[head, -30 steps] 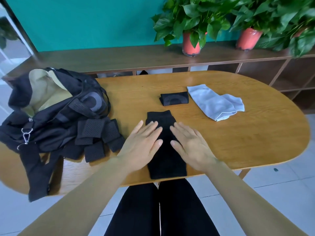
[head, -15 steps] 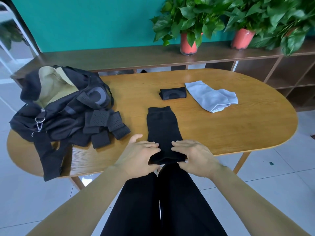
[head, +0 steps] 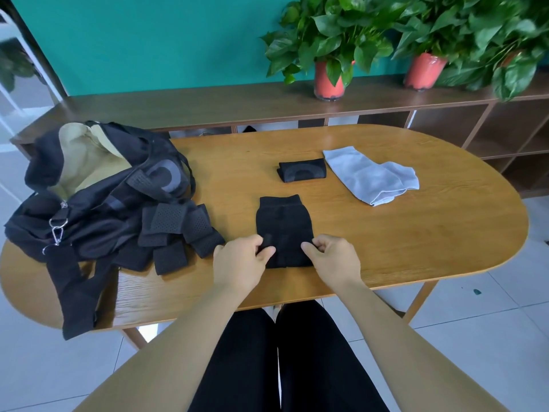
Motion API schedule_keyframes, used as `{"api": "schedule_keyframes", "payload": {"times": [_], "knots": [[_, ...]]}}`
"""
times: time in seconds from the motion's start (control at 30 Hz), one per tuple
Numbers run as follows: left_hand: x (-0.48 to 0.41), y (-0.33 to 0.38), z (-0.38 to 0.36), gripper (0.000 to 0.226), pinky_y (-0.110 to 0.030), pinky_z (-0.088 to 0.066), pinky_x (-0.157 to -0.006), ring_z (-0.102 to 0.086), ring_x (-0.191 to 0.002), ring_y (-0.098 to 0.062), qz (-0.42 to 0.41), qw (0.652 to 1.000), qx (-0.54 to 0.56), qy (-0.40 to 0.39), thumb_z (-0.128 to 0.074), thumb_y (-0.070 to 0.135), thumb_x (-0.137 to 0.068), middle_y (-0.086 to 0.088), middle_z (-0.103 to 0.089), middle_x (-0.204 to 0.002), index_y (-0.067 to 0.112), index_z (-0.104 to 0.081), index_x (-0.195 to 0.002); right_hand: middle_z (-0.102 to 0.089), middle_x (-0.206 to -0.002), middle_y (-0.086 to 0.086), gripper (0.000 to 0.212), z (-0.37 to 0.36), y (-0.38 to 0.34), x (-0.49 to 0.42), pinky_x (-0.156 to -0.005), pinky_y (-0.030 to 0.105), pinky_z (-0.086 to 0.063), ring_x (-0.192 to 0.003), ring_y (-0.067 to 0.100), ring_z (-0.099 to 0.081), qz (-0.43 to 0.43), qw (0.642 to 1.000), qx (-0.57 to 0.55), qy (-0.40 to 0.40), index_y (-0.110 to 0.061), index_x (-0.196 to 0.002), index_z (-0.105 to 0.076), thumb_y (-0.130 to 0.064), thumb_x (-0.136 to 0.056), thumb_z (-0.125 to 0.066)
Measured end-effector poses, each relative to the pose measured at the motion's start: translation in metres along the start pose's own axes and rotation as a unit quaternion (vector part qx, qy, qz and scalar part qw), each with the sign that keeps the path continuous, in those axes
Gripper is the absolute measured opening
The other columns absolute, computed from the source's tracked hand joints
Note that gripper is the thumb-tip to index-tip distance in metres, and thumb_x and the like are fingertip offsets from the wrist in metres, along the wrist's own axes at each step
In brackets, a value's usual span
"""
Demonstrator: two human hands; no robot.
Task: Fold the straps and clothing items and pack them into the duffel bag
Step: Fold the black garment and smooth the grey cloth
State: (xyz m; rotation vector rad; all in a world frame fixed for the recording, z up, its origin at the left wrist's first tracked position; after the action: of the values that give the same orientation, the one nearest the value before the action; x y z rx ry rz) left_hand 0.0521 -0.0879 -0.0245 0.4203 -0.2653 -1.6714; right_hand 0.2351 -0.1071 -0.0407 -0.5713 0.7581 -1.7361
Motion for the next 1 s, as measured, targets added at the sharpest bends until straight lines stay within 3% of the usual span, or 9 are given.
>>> {"api": "schedule_keyframes", "payload": {"times": [0.1, 0.2, 0.33, 0.5, 0.6, 0.7, 0.8, 0.87, 1.0], "knots": [[-0.005, 0.002, 0.001, 0.032, -0.035, -0.036, -0.089, -0.063, -0.092, -0.019, 0.004, 1.0, -0.029, 0.0, -0.049, 0.048, -0.094, 0.004, -0.07, -0.094, 0.023, -0.061, -0.112, -0.065, -0.067, -0.001, 0.023, 0.001, 0.002, -0.002, -0.058, 0.029, -0.049, -0.065, 0.017, -0.059, -0.001, 0.999, 0.044, 0.01, -0.016, -0.077, -0.062, -0.037, -0.088, -0.06], [-0.005, 0.0, -0.005, 0.044, -0.035, -0.035, -0.096, -0.064, -0.093, -0.017, 0.008, 0.998, -0.065, -0.008, -0.047, 0.05, -0.095, 0.005, -0.069, -0.096, 0.024, -0.05, -0.13, -0.067, -0.075, -0.004, 0.019, 0.001, 0.001, -0.003, -0.061, 0.026, -0.048, -0.071, 0.015, -0.06, 0.014, 0.995, 0.098, 0.014, -0.02, -0.088, -0.061, -0.039, -0.089, -0.059], [0.0, -0.002, -0.007, 0.043, -0.035, -0.034, -0.095, -0.062, -0.08, -0.015, -0.005, 0.998, -0.064, 0.011, -0.049, 0.048, -0.094, 0.008, -0.063, -0.082, 0.024, -0.043, -0.13, -0.064, -0.073, -0.005, 0.022, 0.0, 0.001, -0.003, -0.059, 0.025, -0.043, -0.07, 0.014, -0.059, 0.022, 0.991, 0.127, 0.032, -0.021, -0.094, -0.057, -0.042, -0.089, -0.06], [0.005, 0.013, 0.001, 0.021, -0.032, -0.039, -0.084, -0.059, -0.09, -0.017, -0.111, 0.992, -0.01, 0.063, -0.061, 0.024, -0.092, 0.004, -0.055, -0.097, 0.021, -0.056, -0.112, -0.054, -0.075, -0.009, 0.024, 0.006, -0.001, -0.002, -0.058, 0.026, -0.044, -0.069, 0.011, -0.055, 0.011, 0.997, 0.059, 0.049, -0.022, -0.097, -0.05, -0.04, -0.087, -0.062], [0.014, 0.034, 0.001, 0.027, -0.031, -0.036, -0.087, -0.053, -0.111, -0.019, -0.204, 0.977, -0.034, 0.049, -0.055, 0.01, -0.093, 0.002, -0.056, -0.12, 0.021, -0.063, -0.116, -0.057, -0.094, -0.008, 0.014, 0.013, -0.01, 0.004, -0.063, 0.025, -0.046, -0.084, 0.011, -0.055, 0.166, 0.976, 0.084, 0.114, -0.021, -0.099, -0.058, -0.028, -0.087, -0.062], [0.021, 0.038, -0.017, 0.046, -0.031, -0.018, -0.114, -0.016, -0.146, -0.017, -0.188, 0.978, -0.071, -0.058, -0.036, 0.02, -0.103, -0.002, -0.022, -0.158, 0.015, -0.03, -0.148, -0.063, -0.12, -0.001, 0.027, 0.0, -0.015, 0.011, -0.093, 0.036, -0.047, -0.117, 0.019, -0.055, 0.318, 0.933, 0.159, 0.052, -0.017, -0.114, -0.065, -0.014, -0.088, -0.059], [0.03, 0.026, -0.033, 0.059, -0.032, 0.006, -0.12, 0.02, -0.144, -0.016, -0.157, 0.962, -0.148, -0.167, -0.016, 0.038, -0.104, -0.005, 0.017, -0.158, 0.012, 0.009, -0.151, -0.038, -0.149, 0.0, 0.041, -0.014, -0.007, 0.014, -0.117, 0.036, -0.022, -0.141, 0.012, -0.028, 0.328, 0.911, 0.24, -0.075, -0.016, -0.141, -0.045, -0.021, -0.1, -0.043], [0.032, 0.018, -0.034, 0.062, -0.033, 0.012, -0.118, 0.029, -0.14, -0.015, -0.164, 0.952, -0.178, -0.187, -0.009, 0.044, -0.102, -0.004, 0.028, -0.154, 0.012, 0.019, -0.148, -0.02, -0.157, -0.006, 0.047, -0.015, 0.0, 0.014, -0.119, 0.028, -0.007, -0.145, 0.006, -0.011, 0.319, 0.904, 0.26, -0.116, -0.019, -0.149, -0.027, -0.027, -0.103, -0.033], [0.029, 0.01, -0.03, 0.063, -0.031, 0.015, -0.117, 0.031, -0.139, -0.012, -0.184, 0.942, -0.195, -0.2, -0.003, 0.049, -0.099, -0.001, 0.03, -0.153, 0.015, 0.021, -0.147, -0.01, -0.158, -0.01, 0.049, -0.011, 0.002, 0.015, -0.119, 0.024, -0.002, -0.144, 0.002, -0.002, 0.311, 0.899, 0.276, -0.137, -0.022, -0.151, -0.019, -0.03, -0.104, -0.028]]}}
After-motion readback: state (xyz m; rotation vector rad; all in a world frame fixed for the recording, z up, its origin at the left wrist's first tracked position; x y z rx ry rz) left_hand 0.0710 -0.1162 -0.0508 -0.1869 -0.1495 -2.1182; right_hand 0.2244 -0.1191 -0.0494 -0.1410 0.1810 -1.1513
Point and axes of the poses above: each hand's wrist, its own x-axis away from the middle knuckle, its own z-axis out of the back of the hand, y = z × x, the point moved 4 cm from there along -x, towards the middle knuckle
